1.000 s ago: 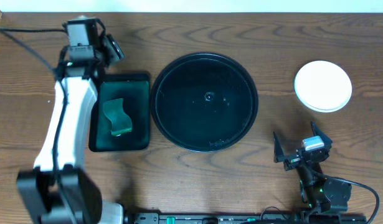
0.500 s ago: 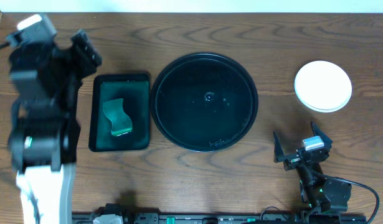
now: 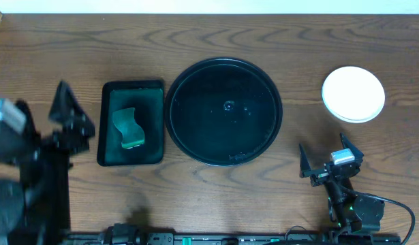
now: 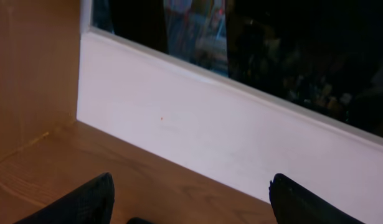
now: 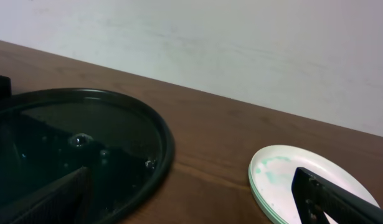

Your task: Clean dirty plates on tray and stack at the side

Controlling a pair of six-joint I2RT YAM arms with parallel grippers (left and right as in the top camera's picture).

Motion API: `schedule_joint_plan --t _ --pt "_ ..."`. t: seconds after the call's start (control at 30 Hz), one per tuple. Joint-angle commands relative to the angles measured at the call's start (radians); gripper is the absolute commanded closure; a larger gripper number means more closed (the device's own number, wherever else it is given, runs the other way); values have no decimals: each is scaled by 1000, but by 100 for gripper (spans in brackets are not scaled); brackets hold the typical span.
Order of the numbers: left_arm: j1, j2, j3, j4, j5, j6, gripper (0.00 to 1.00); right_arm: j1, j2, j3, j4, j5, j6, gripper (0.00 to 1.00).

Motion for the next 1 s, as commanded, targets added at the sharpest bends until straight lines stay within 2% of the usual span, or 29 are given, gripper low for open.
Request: schedule_joint_plan --t 0.0,0.3,0.5,0.6,0.97 --pt "1 -106 -103 6 -13 10 20 -4 -6 -2 -5 6 -11 1" --pt "1 -453 -518 186 -31 10 20 -4 -6 -1 -5 6 -11 1" --pt "1 -615 -769 309 -31 9 20 -4 -6 -1 -5 6 -11 1" --pt "1 -668 -876 391 -31 8 20 -4 -6 -1 -5 6 -11 1" --pt "1 -669 -1146 769 -31 -28 20 -4 -6 -1 -5 6 -11 1"
